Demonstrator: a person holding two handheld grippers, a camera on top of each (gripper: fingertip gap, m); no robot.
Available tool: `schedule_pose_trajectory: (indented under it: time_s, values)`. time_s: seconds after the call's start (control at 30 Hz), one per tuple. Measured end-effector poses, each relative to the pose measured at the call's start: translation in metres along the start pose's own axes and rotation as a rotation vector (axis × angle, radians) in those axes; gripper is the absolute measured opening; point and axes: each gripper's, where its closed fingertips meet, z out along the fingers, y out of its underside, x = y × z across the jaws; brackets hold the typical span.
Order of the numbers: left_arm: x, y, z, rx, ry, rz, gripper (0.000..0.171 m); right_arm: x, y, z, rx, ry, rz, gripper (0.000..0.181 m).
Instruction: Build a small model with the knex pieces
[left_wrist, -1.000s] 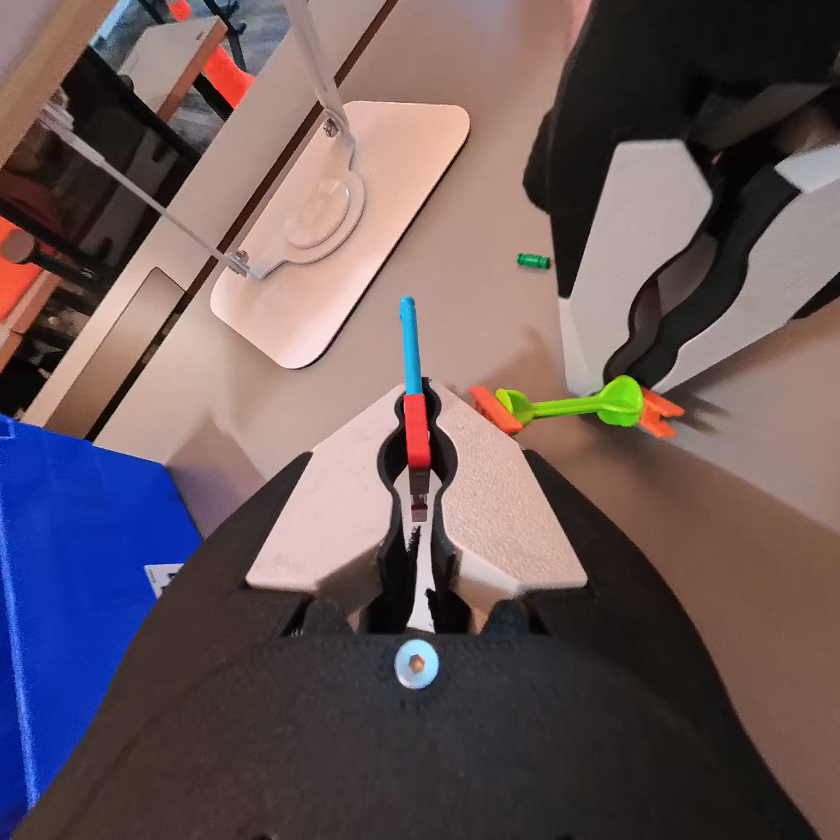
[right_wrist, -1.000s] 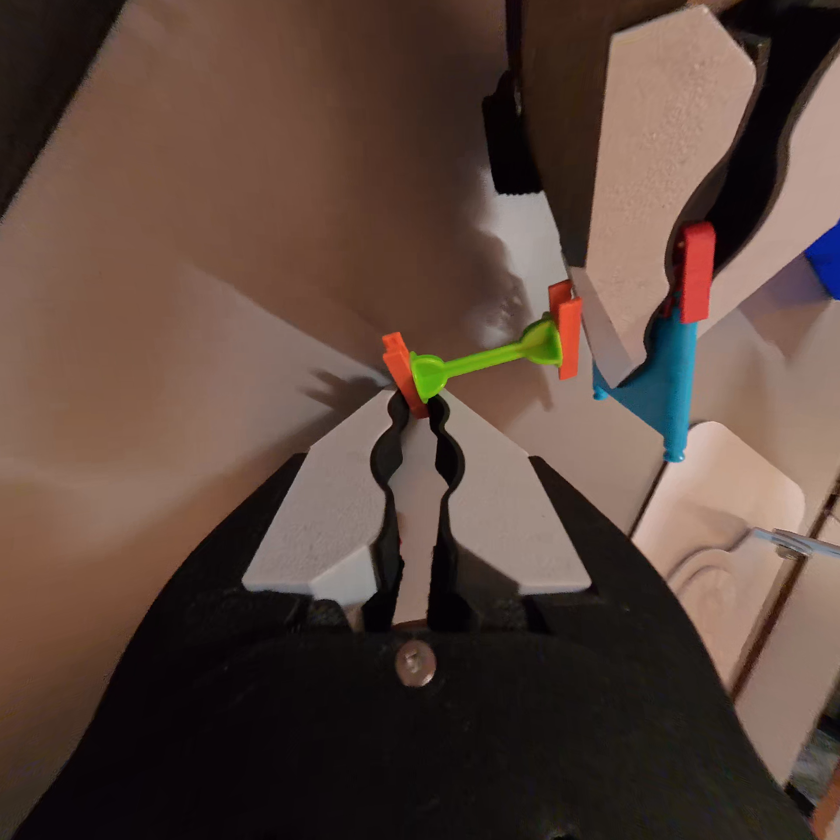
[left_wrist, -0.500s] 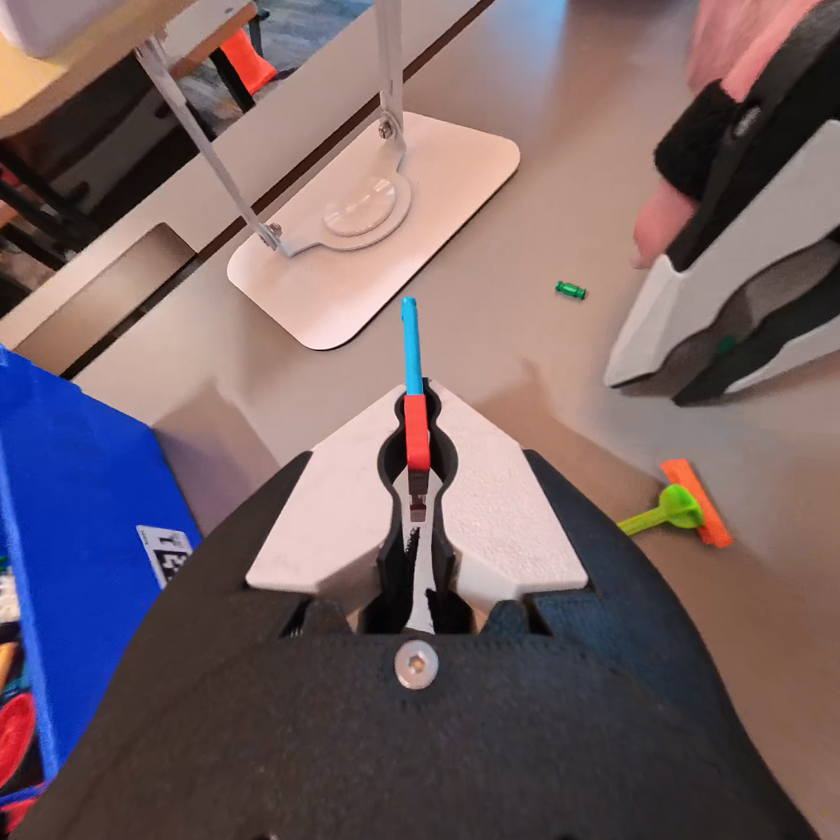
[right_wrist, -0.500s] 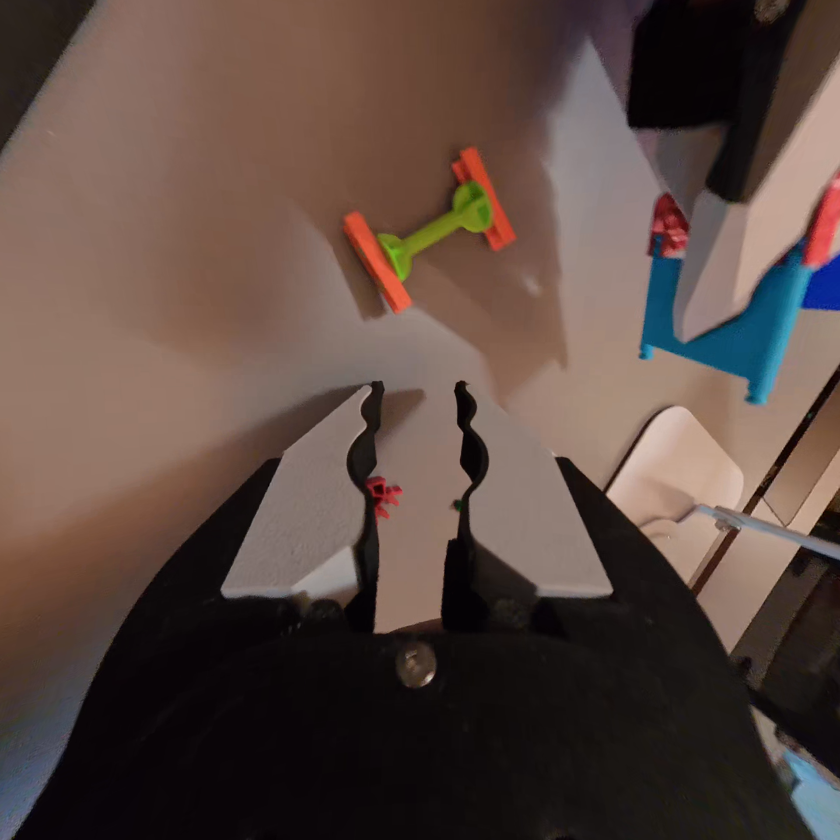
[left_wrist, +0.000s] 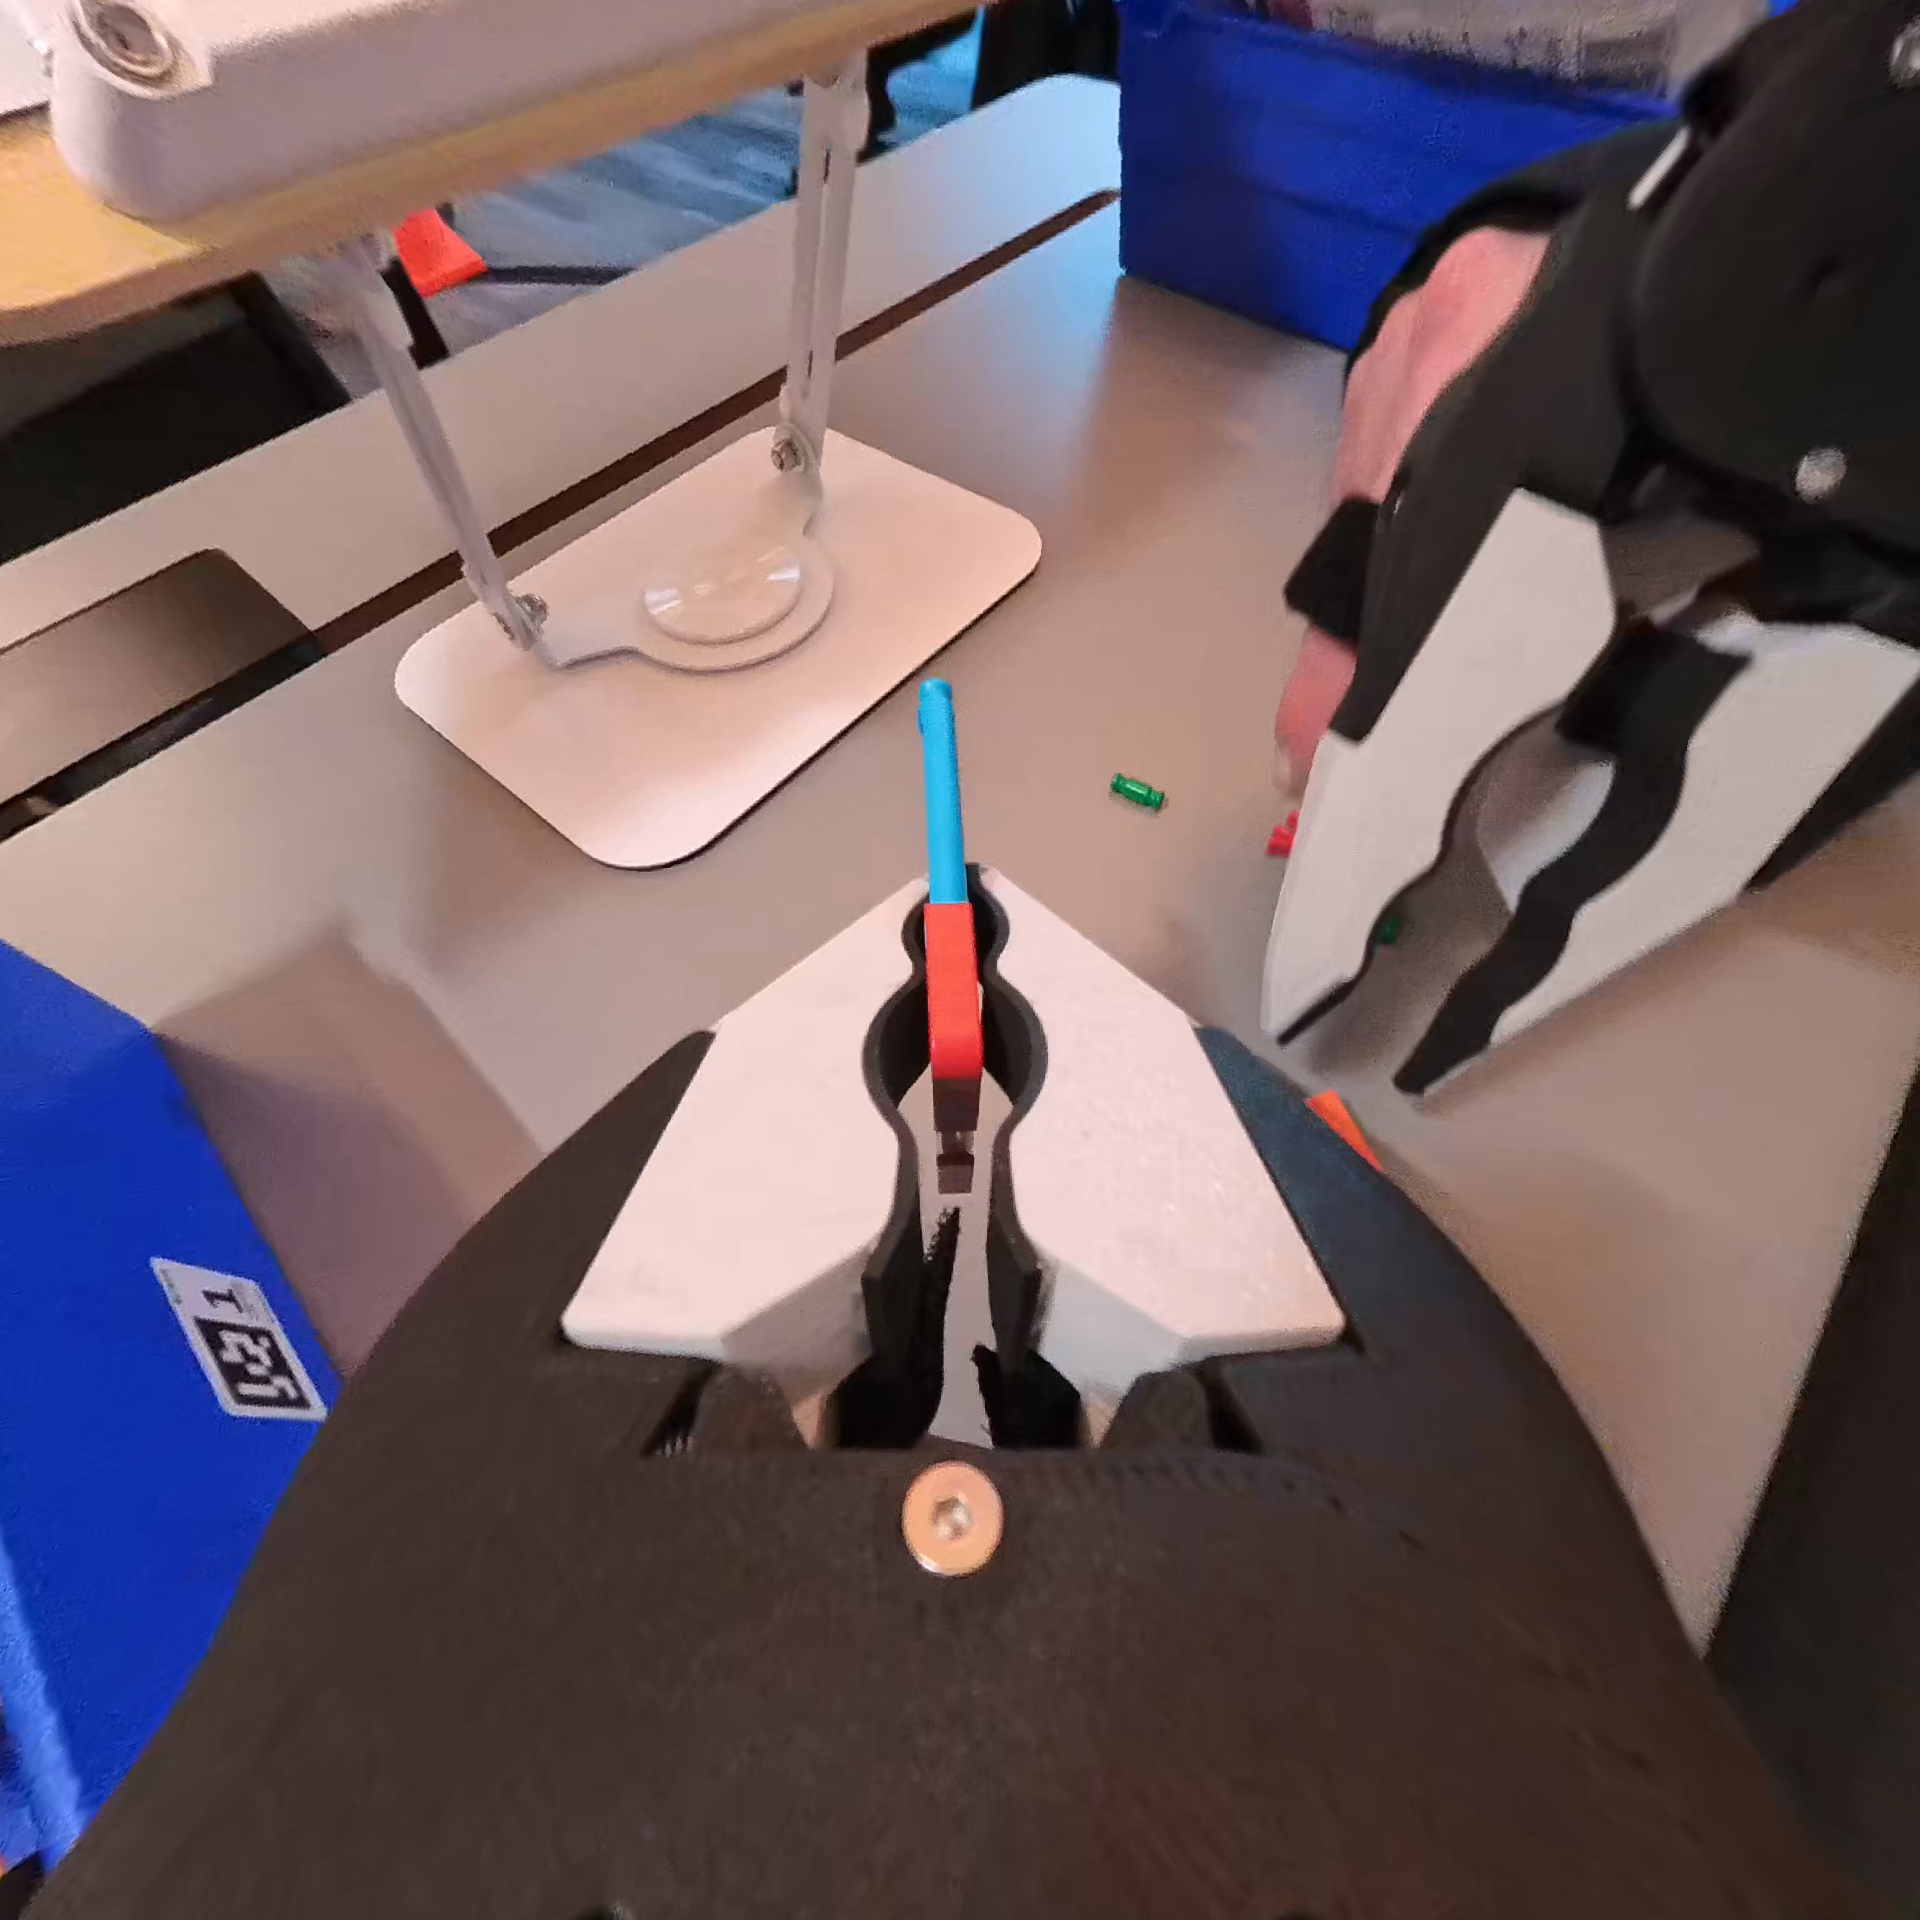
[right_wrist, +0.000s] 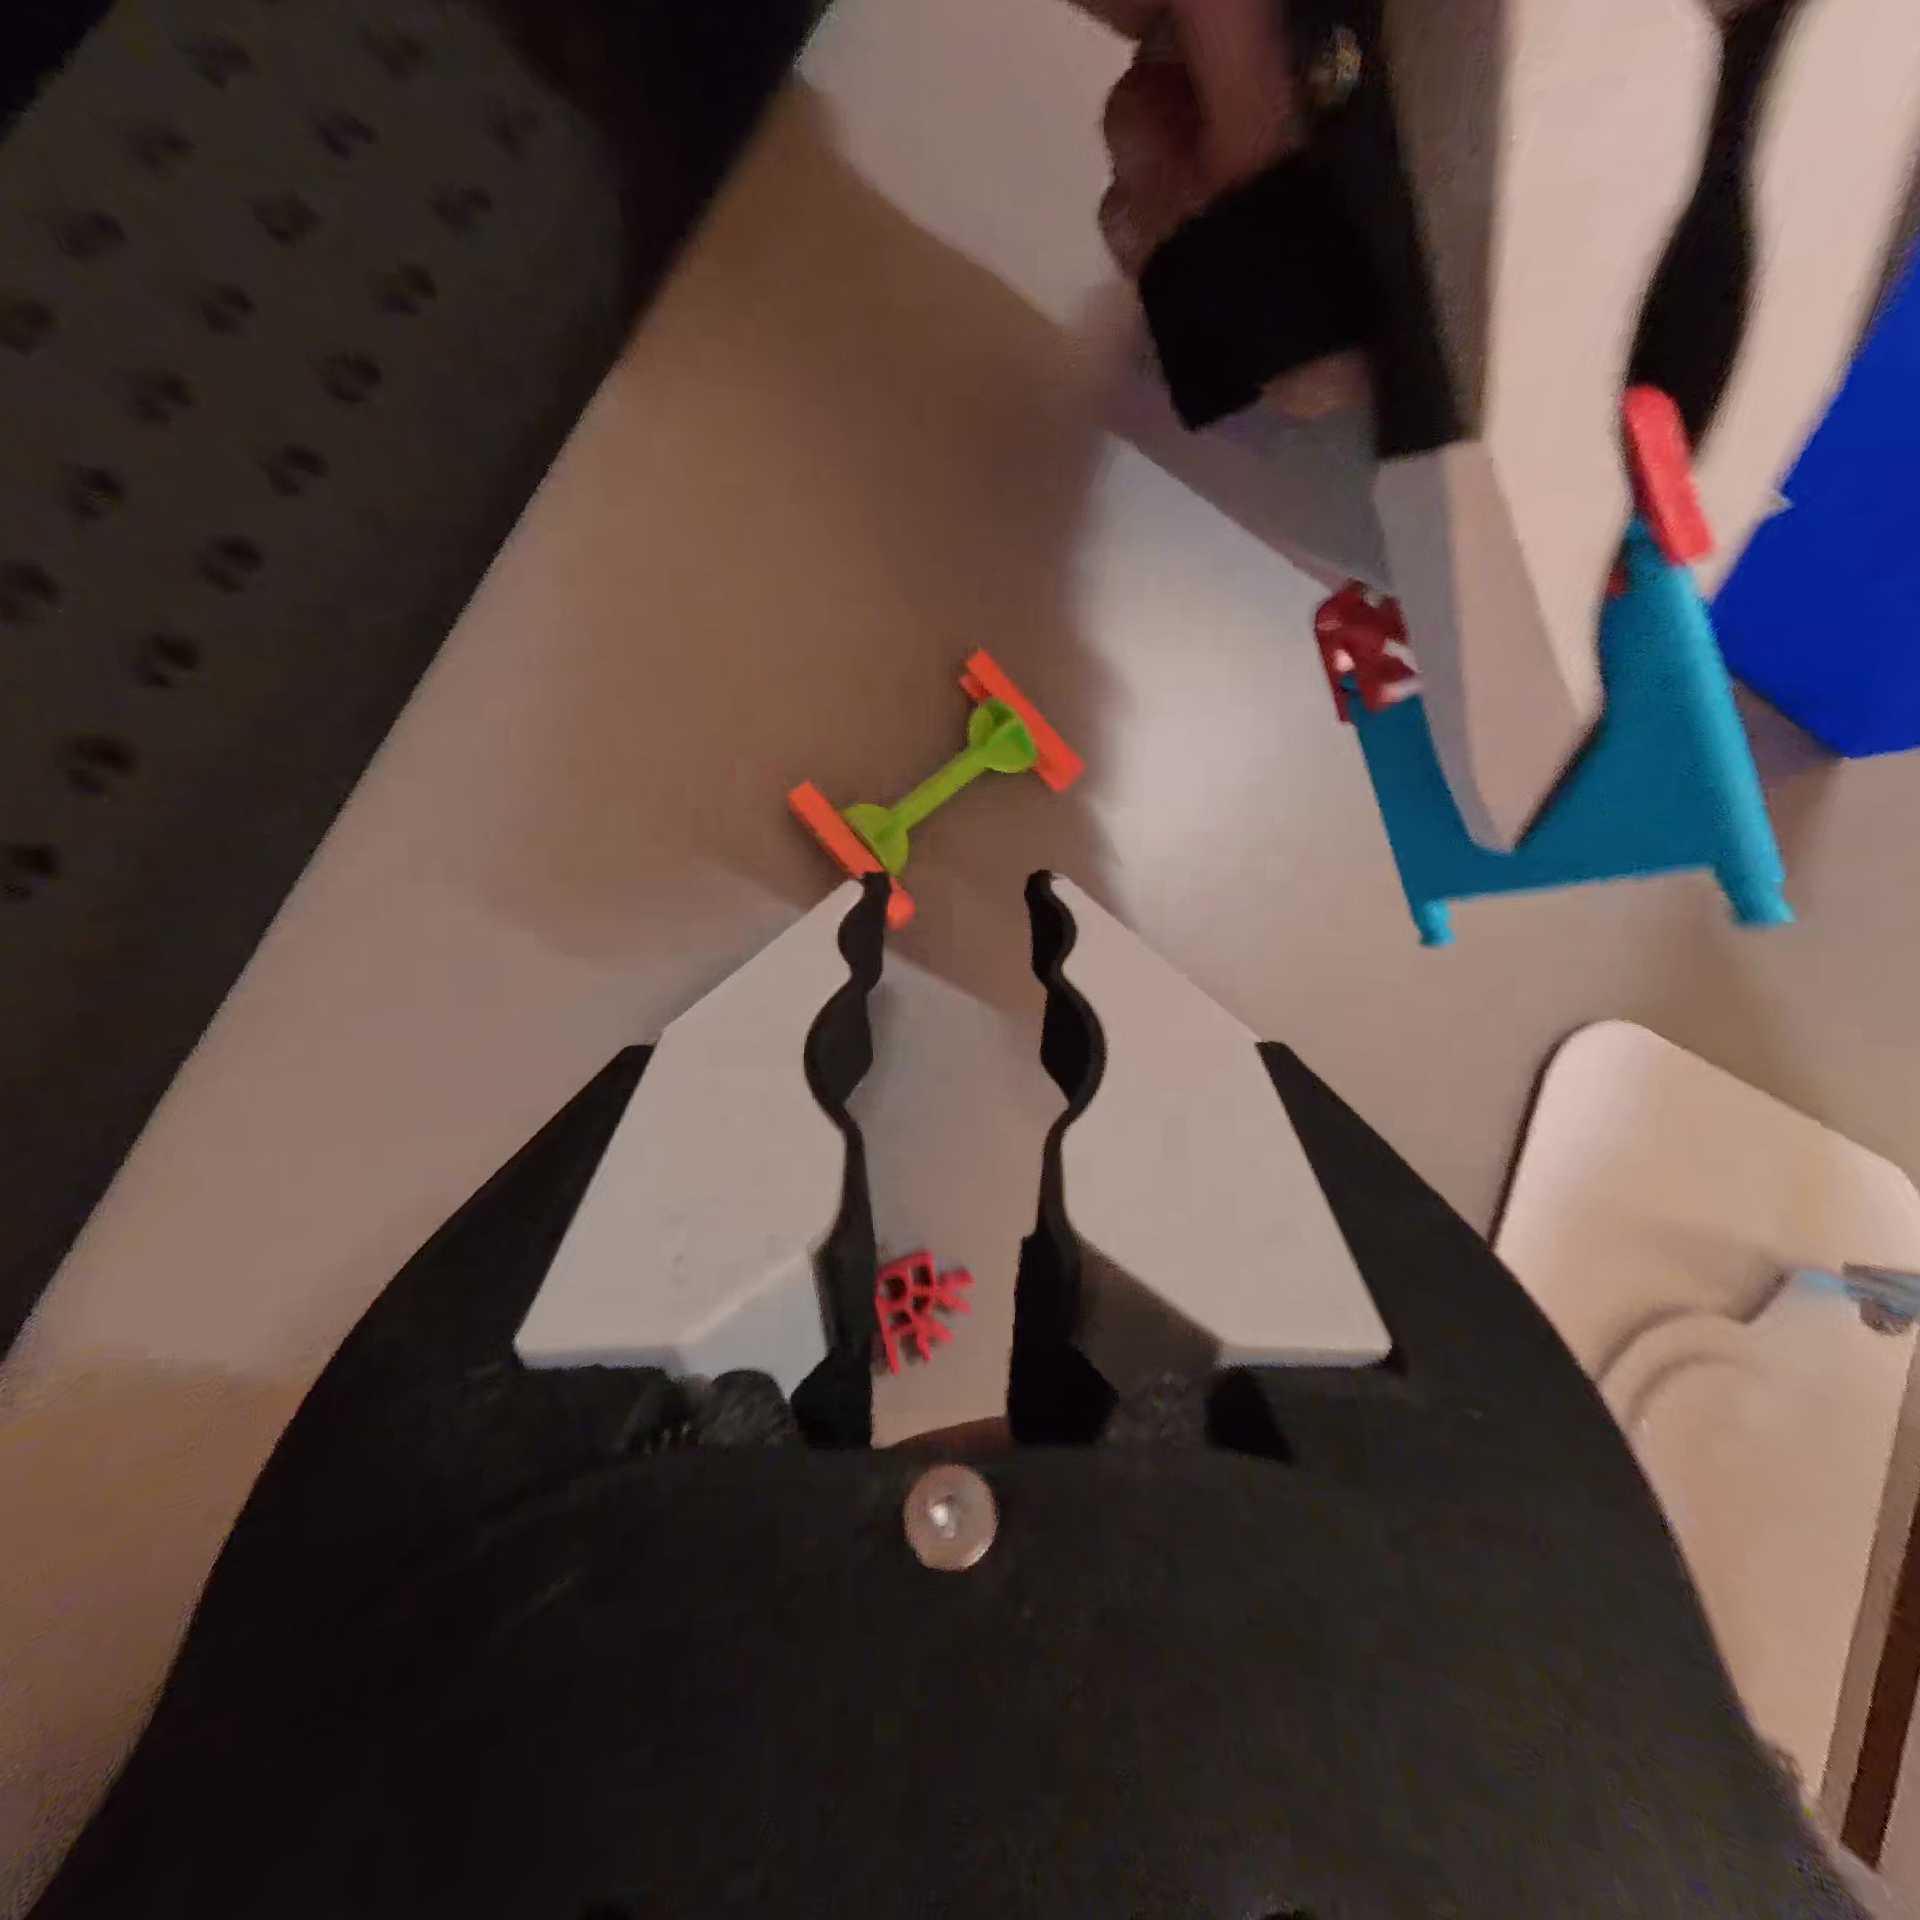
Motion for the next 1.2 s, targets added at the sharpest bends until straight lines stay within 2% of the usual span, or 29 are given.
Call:
schedule_pose_trajectory:
  time_s: [0.2, 0.27, 0.47, 0.63, 0.67, 0.77, 0.9, 1.03, 1.2]
  values:
    - [0.002, -0.003, 0.0, 0.015, 0.0, 0.012, 0.0, -0.02, 0.002, 0.033, -0.024, -0.055, -0.044, 0.027]
    - [-0.002, 0.0, 0.0, 0.0, -0.021, 0.013, 0.0, -0.017, 0.002, 0.034, -0.022, -0.038, -0.045, 0.019]
    - [-0.006, 0.0, 0.001, 0.008, -0.035, 0.005, 0.0, 0.001, 0.006, 0.025, 0.027, -0.056, 0.133, 0.018]
    - [-0.015, -0.008, -0.003, 0.063, -0.069, -0.032, 0.0, 0.036, 0.007, 0.006, 0.232, -0.068, 0.401, 0.017]
    - [-0.017, -0.01, -0.004, 0.075, -0.08, -0.035, 0.0, 0.044, 0.013, 0.005, 0.22, -0.044, 0.449, 0.017]
    - [-0.02, -0.01, -0.004, 0.076, -0.089, -0.057, 0.0, 0.05, 0.031, 0.006, 0.084, 0.032, 0.434, 0.017]
    - [-0.019, -0.007, 0.001, 0.062, -0.086, -0.053, 0.0, 0.04, 0.047, 0.016, -0.129, 0.094, 0.414, 0.018]
    - [-0.018, -0.004, 0.004, 0.053, -0.082, -0.07, 0.0, 0.019, 0.022, 0.021, -0.084, 0.002, 0.432, 0.049]
    - [-0.017, -0.009, 0.002, 0.093, -0.03, -0.161, 0.0, 0.055, 0.033, 0.003, -0.032, 0.144, 0.397, 0.061]
